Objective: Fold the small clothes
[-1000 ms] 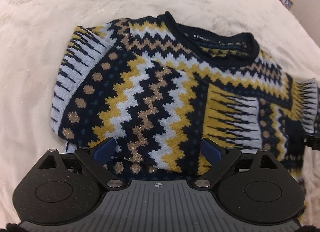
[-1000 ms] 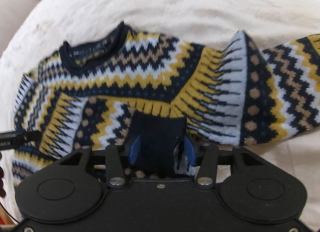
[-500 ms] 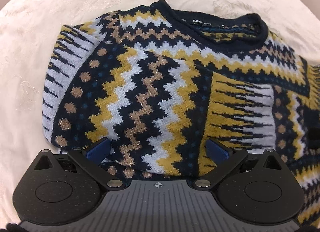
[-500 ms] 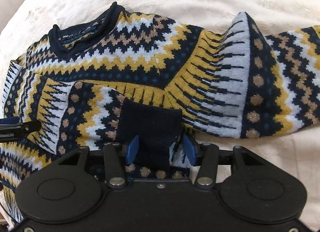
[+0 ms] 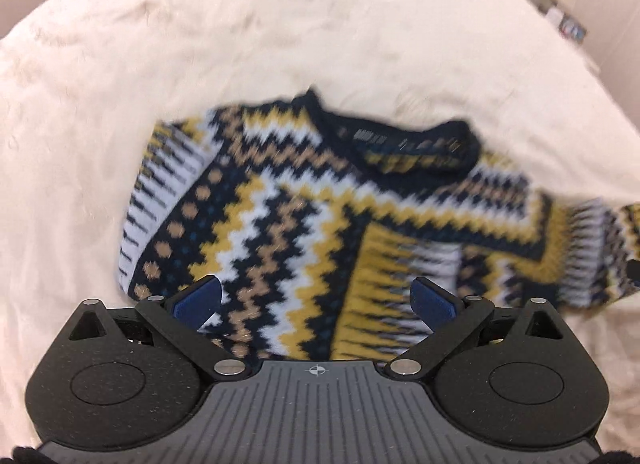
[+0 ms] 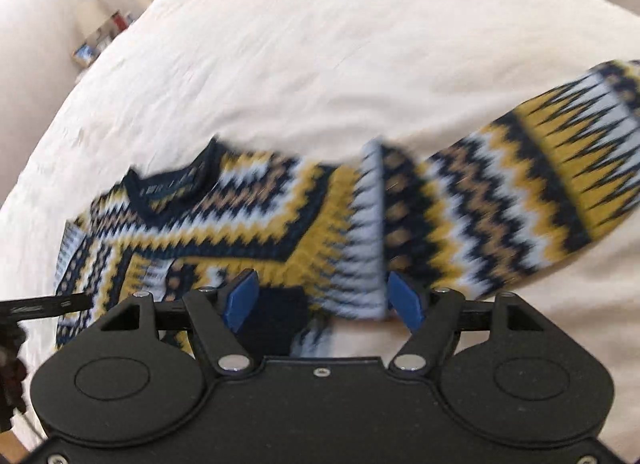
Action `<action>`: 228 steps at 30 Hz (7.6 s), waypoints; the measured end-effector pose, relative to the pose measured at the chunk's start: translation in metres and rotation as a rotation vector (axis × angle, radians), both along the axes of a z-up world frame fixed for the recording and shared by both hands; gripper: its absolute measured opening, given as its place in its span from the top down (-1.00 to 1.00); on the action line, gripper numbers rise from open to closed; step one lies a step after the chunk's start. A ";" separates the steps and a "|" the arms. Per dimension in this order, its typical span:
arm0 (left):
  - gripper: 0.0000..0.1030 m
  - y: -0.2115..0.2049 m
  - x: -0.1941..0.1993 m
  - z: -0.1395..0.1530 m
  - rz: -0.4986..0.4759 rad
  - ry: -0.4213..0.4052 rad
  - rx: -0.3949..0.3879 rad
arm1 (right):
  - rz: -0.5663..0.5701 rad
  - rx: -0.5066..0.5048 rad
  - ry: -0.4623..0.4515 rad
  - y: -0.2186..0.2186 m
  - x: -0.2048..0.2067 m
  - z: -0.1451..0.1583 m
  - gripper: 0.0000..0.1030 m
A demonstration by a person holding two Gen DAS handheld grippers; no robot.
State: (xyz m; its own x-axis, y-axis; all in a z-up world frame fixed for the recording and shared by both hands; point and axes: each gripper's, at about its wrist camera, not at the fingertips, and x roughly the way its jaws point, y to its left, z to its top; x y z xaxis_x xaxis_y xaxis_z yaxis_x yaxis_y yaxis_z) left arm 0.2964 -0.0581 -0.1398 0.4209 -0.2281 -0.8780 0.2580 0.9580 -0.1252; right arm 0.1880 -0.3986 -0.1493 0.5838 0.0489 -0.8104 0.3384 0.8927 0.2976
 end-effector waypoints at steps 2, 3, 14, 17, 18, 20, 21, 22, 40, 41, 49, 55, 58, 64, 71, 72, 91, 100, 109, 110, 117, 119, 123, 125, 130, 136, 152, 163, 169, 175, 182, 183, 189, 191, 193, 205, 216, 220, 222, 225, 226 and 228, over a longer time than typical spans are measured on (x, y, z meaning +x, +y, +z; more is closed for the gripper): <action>-0.98 -0.006 -0.005 0.013 -0.004 -0.023 -0.018 | -0.035 -0.005 -0.006 -0.019 -0.003 0.006 -0.45; -0.98 -0.010 -0.009 0.020 -0.007 -0.035 -0.027 | -0.055 -0.009 -0.009 -0.029 -0.005 0.008 -0.45; -0.98 -0.048 -0.045 0.051 -0.023 -0.085 -0.088 | -0.247 -0.091 -0.005 -0.156 -0.024 0.034 -0.47; -0.98 -0.053 -0.053 0.051 -0.027 -0.077 -0.089 | -0.325 -0.096 0.006 -0.188 -0.028 0.033 -0.48; -0.98 -0.055 -0.055 0.050 -0.026 -0.073 -0.089 | -0.350 -0.098 0.011 -0.198 -0.030 0.032 -0.48; -0.98 -0.056 -0.059 0.049 -0.022 -0.065 -0.086 | -0.397 -0.093 0.030 -0.215 -0.032 0.027 -0.49; -0.98 -0.056 -0.061 0.048 -0.020 -0.060 -0.082 | -0.415 -0.085 0.037 -0.223 -0.034 0.025 -0.49; -0.98 -0.056 -0.063 0.048 -0.018 -0.057 -0.079 | -0.430 -0.072 0.044 -0.229 -0.034 0.022 -0.49; -0.98 -0.026 -0.070 0.044 0.025 -0.047 -0.054 | -0.469 -0.014 -0.080 -0.229 -0.039 0.022 0.63; -0.98 -0.024 -0.070 0.043 0.020 -0.048 -0.058 | -0.444 -0.031 -0.099 -0.221 -0.038 0.031 0.64; -0.98 0.008 -0.059 0.040 -0.024 -0.051 -0.101 | -0.274 -0.060 -0.254 -0.125 -0.032 0.111 0.64; -0.98 0.044 -0.047 0.040 -0.040 -0.056 -0.120 | -0.129 -0.008 -0.342 -0.032 -0.017 0.142 0.64; -0.98 0.065 -0.041 0.040 -0.037 -0.059 -0.116 | -0.044 -0.006 -0.354 0.010 -0.007 0.144 0.64; -0.98 0.106 -0.032 0.039 -0.027 -0.062 -0.103 | 0.061 0.022 -0.307 0.094 0.015 0.109 0.64; -0.98 0.148 -0.025 0.036 -0.013 -0.051 -0.105 | 0.176 -0.016 -0.201 0.179 0.034 0.056 0.62; -0.98 0.153 -0.024 0.035 -0.008 -0.046 -0.111 | 0.200 -0.027 -0.188 0.190 0.035 0.047 0.62; -0.98 0.133 -0.016 0.015 -0.031 0.018 -0.154 | 0.408 -0.085 -0.085 0.266 0.006 0.005 -0.13; -0.98 0.104 -0.024 0.022 -0.016 -0.002 -0.151 | 0.393 0.011 -0.019 0.223 0.016 -0.019 -0.22; -0.98 0.162 -0.035 0.025 0.184 0.018 -0.097 | 0.515 0.071 -0.013 0.251 0.060 -0.045 -0.23; -0.98 0.168 -0.036 0.025 0.199 0.018 -0.094 | 0.544 0.053 -0.026 0.259 0.062 -0.043 -0.23; -0.98 0.180 -0.031 0.019 0.234 0.029 -0.118 | 0.897 -0.034 -0.144 0.327 0.033 -0.019 -0.40; -0.98 0.176 -0.029 0.015 0.227 0.037 -0.138 | 0.938 -0.034 -0.155 0.333 0.020 -0.016 -0.40; -0.98 0.154 -0.022 0.004 0.162 0.052 -0.153 | 0.887 -0.036 -0.139 0.320 0.003 -0.014 -0.40; -0.98 0.140 -0.019 -0.004 0.112 0.062 -0.144 | 0.826 -0.032 -0.117 0.305 -0.001 -0.014 -0.40; -0.57 0.110 -0.020 -0.025 -0.001 0.065 -0.061 | 0.707 -0.050 -0.066 0.264 -0.009 -0.012 -0.40; -0.38 0.083 -0.022 -0.029 -0.162 -0.027 -0.022 | 0.621 -0.064 -0.039 0.230 -0.016 -0.010 -0.40; 0.80 0.066 0.005 -0.047 -0.303 0.010 0.014 | 0.495 -0.025 -0.011 0.201 -0.022 -0.014 -0.41; 0.91 0.070 0.013 0.033 -0.271 -0.210 -0.024 | 0.378 0.013 0.005 0.178 -0.023 -0.022 -0.41; 0.88 0.069 0.048 -0.013 -0.213 -0.063 0.031 | 0.330 0.021 0.018 0.165 -0.012 -0.027 -0.41; -0.08 0.084 0.060 -0.031 -0.096 0.014 0.029 | 0.297 -0.002 0.007 0.149 0.003 -0.025 -0.43; -0.70 0.089 0.047 -0.015 -0.052 -0.036 -0.037 | 0.241 -0.028 -0.019 0.127 0.022 -0.023 -0.70; -0.73 0.087 0.045 -0.015 -0.065 -0.031 -0.049 | 0.232 -0.026 -0.024 0.124 0.025 -0.024 -0.79; -0.76 0.078 0.047 -0.041 -0.108 0.022 0.015 | 0.219 -0.018 0.001 0.115 0.048 -0.039 -0.89; -0.76 0.084 0.050 -0.048 -0.081 0.037 0.047 | 0.207 -0.035 0.046 0.110 0.054 -0.048 -0.89; -0.76 0.092 0.055 -0.056 -0.046 0.062 0.089 | 0.173 -0.062 0.123 0.103 0.057 -0.060 -0.89; -0.79 0.121 0.026 -0.030 -0.035 0.024 -0.013 | 0.072 0.010 0.084 0.092 0.021 -0.042 -0.92; -1.00 0.126 -0.032 0.006 -0.122 -0.075 -0.061 | 0.077 -0.002 -0.007 0.134 -0.031 -0.007 -0.99; -1.00 0.134 -0.052 0.008 -0.159 -0.071 -0.064 | 0.076 -0.018 -0.030 0.158 -0.057 -0.001 -0.99; -1.00 0.137 -0.061 0.007 -0.174 -0.065 -0.069 | 0.071 -0.029 -0.032 0.168 -0.070 0.000 -0.99; -1.00 0.143 -0.076 0.006 -0.185 -0.050 -0.082 | 0.058 -0.055 -0.023 0.183 -0.088 0.000 -0.99; -1.00 0.145 -0.081 0.005 -0.187 -0.045 -0.085 | 0.053 -0.059 -0.021 0.187 -0.095 0.000 -0.99; -1.00 0.147 -0.091 0.004 -0.187 -0.037 -0.081 | 0.044 -0.059 -0.020 0.194 -0.109 0.000 -0.99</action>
State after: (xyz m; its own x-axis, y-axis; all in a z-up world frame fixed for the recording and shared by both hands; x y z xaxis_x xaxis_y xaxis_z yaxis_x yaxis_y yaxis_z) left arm 0.2052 0.0893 -0.1354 0.3961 -0.3747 -0.8383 0.4359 0.8803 -0.1875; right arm 0.0794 -0.2044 -0.1490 0.5982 0.0273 -0.8009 0.2933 0.9226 0.2505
